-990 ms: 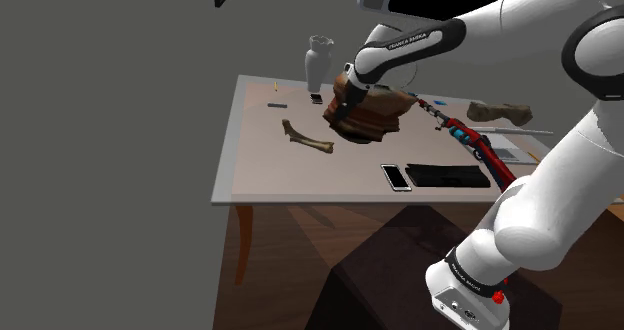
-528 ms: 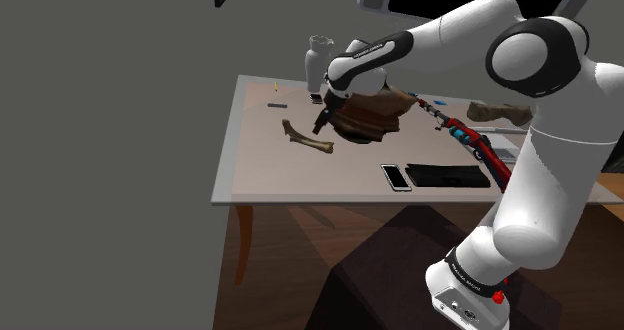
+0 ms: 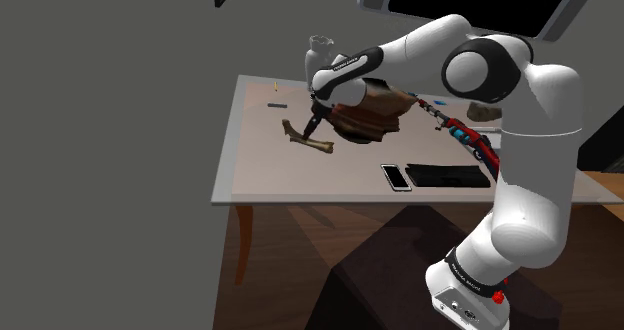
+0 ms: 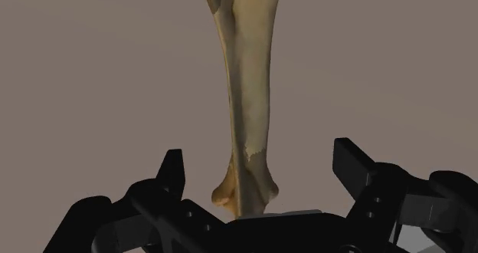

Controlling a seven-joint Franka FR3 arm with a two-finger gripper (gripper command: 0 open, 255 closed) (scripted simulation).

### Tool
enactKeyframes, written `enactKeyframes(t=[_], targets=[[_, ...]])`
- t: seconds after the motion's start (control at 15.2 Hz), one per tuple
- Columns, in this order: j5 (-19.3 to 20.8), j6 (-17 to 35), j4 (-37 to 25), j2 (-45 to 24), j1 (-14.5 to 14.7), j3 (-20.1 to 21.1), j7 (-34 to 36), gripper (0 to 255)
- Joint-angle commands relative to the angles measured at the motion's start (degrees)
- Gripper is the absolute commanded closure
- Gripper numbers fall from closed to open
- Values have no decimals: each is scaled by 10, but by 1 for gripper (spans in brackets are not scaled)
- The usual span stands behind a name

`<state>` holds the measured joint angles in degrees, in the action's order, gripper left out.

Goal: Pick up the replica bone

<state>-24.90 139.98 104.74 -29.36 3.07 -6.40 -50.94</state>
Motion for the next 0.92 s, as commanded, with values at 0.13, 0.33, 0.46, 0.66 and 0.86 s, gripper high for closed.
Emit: enactKeyframes(t=[0.13,0.33,0.46,0.66,0.86], targets=[[-9,20,-1,-22,-3,6,-10,0],[-11,23,-3,-26,-4,7,-12,255],[-11,23,-3,-26,-4,7,-12,255],[-11,23,-3,-26,-4,7,-12,255],[-11,23,-3,-26,-4,7,-12,255]])
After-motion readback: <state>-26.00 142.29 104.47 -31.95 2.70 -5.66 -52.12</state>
